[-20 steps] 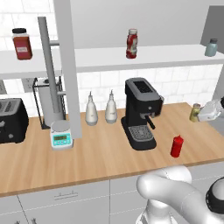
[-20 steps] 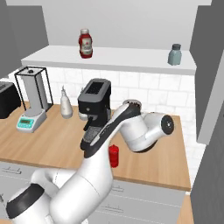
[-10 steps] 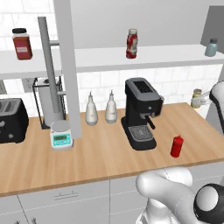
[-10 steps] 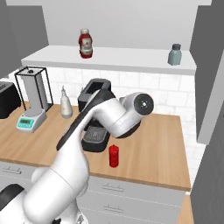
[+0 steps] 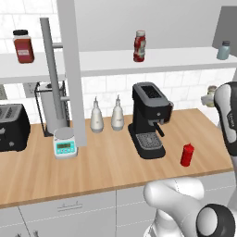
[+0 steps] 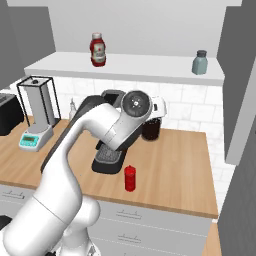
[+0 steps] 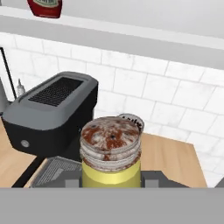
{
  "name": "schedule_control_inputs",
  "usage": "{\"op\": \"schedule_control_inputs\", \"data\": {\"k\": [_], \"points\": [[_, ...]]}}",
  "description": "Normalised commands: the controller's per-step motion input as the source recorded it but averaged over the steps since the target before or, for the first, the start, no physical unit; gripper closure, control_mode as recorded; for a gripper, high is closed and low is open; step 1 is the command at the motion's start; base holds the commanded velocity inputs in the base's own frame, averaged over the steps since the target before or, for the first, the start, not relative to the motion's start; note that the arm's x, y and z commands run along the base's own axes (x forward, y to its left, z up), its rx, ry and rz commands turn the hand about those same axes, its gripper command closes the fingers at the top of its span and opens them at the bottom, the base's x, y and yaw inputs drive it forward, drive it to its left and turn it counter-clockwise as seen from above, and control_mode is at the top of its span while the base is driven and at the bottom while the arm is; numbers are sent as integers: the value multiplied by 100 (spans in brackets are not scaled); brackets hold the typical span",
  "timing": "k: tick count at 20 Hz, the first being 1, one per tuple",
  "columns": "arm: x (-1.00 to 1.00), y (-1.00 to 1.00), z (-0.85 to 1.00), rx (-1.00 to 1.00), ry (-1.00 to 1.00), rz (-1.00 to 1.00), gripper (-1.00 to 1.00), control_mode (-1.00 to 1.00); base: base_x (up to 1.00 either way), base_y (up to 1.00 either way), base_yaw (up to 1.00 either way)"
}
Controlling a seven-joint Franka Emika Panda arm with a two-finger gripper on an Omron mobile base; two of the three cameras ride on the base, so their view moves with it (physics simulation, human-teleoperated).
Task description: Put the shaker and condiment bottle from the counter next to their counterparts in the cabinet.
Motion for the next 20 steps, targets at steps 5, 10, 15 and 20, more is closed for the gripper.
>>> {"op": "schedule_control_inputs", "data": {"k": [5, 10, 15, 20], "points": [[-8, 0, 79, 0, 0, -14, 100, -100, 0, 0, 0], [-13, 0, 80, 0, 0, -15, 100, -100, 0, 0, 0], [-12, 0, 78, 0, 0, -14, 100, -100, 0, 0, 0], [-6, 0, 50, 0, 0, -11, 100, -100, 0, 0, 0]]}}
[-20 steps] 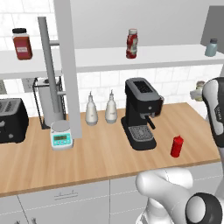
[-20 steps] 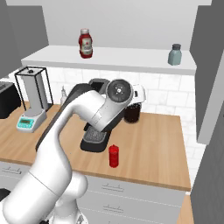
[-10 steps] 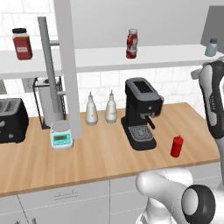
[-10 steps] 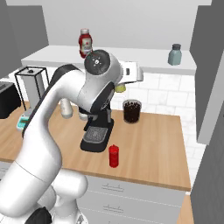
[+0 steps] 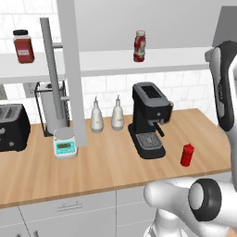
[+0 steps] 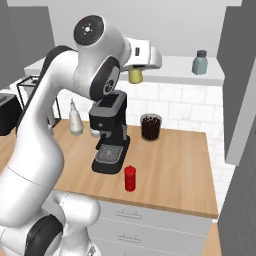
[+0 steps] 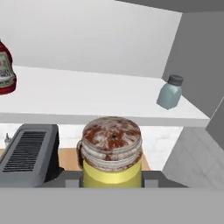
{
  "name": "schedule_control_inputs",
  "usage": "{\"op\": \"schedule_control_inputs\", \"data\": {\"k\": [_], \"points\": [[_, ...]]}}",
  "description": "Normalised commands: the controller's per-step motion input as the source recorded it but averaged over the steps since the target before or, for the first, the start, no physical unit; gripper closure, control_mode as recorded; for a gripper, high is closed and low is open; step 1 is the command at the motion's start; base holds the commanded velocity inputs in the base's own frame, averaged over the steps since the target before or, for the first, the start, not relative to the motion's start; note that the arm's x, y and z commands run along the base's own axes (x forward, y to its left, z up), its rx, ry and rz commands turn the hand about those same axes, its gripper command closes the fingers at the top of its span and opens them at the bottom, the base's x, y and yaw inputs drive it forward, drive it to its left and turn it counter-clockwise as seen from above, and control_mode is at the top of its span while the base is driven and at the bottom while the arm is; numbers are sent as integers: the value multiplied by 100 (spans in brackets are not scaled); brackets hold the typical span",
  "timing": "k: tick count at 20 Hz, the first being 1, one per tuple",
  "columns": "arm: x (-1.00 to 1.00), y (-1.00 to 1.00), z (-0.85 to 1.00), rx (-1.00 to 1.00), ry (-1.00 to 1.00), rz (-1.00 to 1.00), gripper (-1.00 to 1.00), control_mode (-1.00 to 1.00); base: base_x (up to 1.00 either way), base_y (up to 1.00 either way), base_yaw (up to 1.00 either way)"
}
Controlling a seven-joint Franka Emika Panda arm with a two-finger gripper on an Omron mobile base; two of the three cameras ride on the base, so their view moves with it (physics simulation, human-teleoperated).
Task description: Put the shaker and condiment bottle from the counter next to their counterparts in the cabinet.
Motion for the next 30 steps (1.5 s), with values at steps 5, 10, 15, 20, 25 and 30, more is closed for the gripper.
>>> {"op": "schedule_control_inputs", "data": {"k": [5, 10, 15, 20, 25, 30], "points": [[0, 0, 0, 0, -15, 0, 100, -100, 0, 0, 0], [0, 0, 0, 0, -35, -1, 100, -100, 0, 0, 0], [-1, 0, 4, 0, -13, 0, 100, -100, 0, 0, 0], [23, -13, 1, -2, 6, -3, 100, -100, 0, 0, 0], [31, -7, 16, 0, 3, -7, 100, -100, 0, 0, 0], [22, -11, 5, 0, 0, -2, 100, -100, 0, 0, 0]]}}
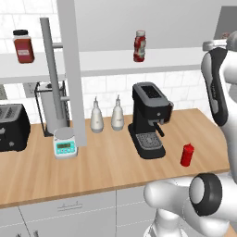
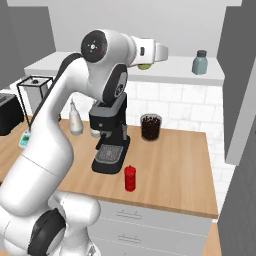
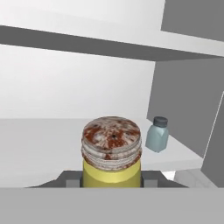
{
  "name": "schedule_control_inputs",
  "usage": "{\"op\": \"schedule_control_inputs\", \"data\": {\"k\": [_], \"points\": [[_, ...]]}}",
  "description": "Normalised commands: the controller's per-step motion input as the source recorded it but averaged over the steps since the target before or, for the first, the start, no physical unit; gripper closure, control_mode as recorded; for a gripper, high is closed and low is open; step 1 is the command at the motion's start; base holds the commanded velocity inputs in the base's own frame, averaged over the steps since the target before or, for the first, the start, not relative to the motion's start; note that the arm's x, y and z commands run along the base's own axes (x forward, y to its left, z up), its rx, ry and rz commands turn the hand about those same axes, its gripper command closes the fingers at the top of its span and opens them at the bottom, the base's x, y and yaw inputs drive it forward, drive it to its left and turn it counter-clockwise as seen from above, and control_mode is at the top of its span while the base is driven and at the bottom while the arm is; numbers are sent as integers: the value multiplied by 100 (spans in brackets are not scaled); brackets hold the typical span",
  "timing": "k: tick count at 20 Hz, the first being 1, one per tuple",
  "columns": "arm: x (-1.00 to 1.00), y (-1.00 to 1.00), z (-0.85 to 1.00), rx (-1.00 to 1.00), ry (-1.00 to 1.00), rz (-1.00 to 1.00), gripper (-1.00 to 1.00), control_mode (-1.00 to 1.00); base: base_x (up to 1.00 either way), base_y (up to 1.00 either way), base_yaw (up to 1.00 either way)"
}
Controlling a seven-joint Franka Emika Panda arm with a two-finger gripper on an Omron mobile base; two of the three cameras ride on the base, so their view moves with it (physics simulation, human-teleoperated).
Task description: Put the shaker and condiment bottle from the counter next to their counterparts in the cabinet.
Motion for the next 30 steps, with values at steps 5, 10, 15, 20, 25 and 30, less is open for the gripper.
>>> {"op": "schedule_control_inputs", "data": {"k": [5, 10, 15, 20, 25, 30], "points": [[10, -4, -3, 0, -1, 0, 100, -100, 0, 0, 0], [8, -5, -4, 0, 0, 0, 100, -100, 0, 0, 0], [20, -13, -10, 0, 0, 0, 100, -100, 0, 0, 0], [40, -23, -3, 0, 0, -1, 100, -100, 0, 0, 0], [34, -9, -2, 0, 0, -1, 100, -100, 0, 0, 0], [24, -4, -11, 0, 0, 0, 100, -100, 0, 0, 0]]}}
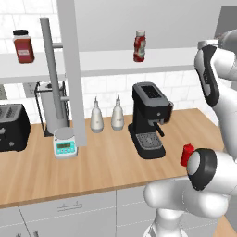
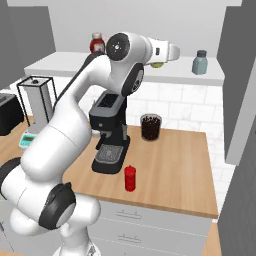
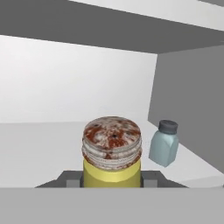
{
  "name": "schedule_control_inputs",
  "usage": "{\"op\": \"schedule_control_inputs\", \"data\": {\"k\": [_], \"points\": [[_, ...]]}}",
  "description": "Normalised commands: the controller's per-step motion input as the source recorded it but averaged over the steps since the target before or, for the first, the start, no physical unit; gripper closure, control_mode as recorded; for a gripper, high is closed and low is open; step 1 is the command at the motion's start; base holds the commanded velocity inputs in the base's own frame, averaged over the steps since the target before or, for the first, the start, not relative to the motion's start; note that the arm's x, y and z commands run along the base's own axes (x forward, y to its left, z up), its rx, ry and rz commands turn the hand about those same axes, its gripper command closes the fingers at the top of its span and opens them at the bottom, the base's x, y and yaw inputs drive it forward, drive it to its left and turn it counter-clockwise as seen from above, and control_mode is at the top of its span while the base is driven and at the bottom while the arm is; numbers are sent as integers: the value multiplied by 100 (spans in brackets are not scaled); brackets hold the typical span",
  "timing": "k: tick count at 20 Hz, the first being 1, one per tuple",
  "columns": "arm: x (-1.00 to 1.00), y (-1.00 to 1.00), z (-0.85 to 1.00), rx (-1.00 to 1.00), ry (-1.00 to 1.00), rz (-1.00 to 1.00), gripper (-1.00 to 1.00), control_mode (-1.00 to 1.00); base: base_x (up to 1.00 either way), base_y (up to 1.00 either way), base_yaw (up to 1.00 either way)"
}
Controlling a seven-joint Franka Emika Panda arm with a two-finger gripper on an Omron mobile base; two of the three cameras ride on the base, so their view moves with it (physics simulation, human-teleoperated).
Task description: Put the shaker and condiment bottle from the counter next to their counterparts in the cabinet.
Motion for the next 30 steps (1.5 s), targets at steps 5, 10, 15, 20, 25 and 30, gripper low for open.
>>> {"op": "schedule_control_inputs", "data": {"k": [5, 10, 15, 20, 25, 30], "points": [[22, -16, -30, 0, 0, -1, 100, -100, 0, 0, 0], [10, -16, -10, 0, 0, -1, 100, -100, 0, 0, 0], [15, -18, 0, 0, 0, -6, 100, -100, 0, 0, 0], [19, -8, 0, 0, 0, -3, 100, -100, 0, 0, 0], [28, 0, -1, 0, 0, -1, 100, -100, 0, 0, 0], [27, -1, -10, 0, 0, -1, 100, -100, 0, 0, 0]]}}
